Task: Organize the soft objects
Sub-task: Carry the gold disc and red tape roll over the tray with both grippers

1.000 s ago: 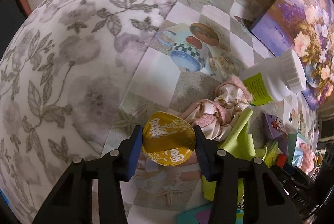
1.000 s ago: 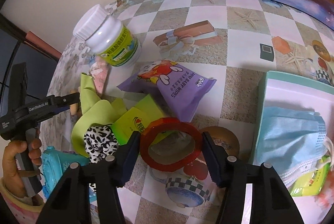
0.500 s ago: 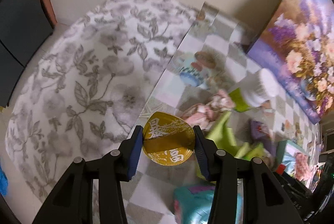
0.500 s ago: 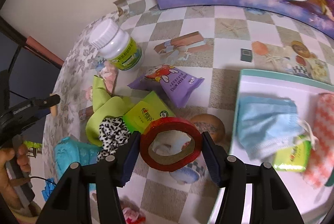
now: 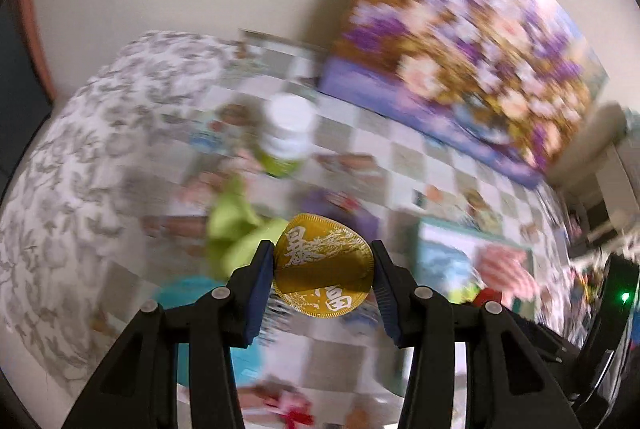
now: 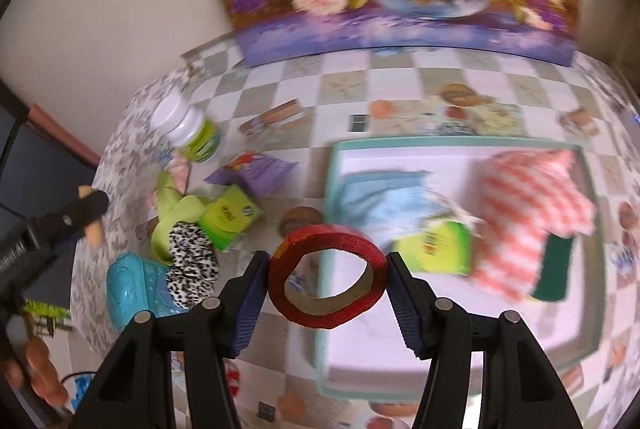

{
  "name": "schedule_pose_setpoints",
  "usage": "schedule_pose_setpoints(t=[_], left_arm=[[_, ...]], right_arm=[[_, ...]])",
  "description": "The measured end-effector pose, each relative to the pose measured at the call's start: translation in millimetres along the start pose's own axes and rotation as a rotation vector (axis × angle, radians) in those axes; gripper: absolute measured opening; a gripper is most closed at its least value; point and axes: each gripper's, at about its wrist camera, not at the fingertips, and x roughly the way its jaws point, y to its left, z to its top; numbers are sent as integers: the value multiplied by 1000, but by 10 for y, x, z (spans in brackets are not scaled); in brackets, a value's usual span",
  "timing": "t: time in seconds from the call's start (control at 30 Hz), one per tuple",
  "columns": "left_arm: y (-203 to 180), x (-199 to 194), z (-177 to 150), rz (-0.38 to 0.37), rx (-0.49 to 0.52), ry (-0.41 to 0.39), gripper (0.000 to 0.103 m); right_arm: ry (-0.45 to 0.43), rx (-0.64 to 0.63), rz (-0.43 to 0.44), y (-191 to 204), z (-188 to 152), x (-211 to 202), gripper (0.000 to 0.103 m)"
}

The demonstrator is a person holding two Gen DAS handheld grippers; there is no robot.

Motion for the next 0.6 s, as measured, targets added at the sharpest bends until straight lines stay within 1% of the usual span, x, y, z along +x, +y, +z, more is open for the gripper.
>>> schedule_pose_setpoints(t=[0.2,0.4,0.5,0.6], left_arm=[[-525,114,-254,-35,60,40,49],[-970,270,-520,-82,92,92,49],[-1192,364,-647,-93,114,117,49],[-1363,424,-754,-87,129,129,49]], right_arm=[[-25,84,-83,-482,-124,-231,61],[-41,191,-121,-1004,-219,-425,61],[-45,236,-164,-1246,-260,-492,61],[-45,278,-194,-1458,-290,-532,61]])
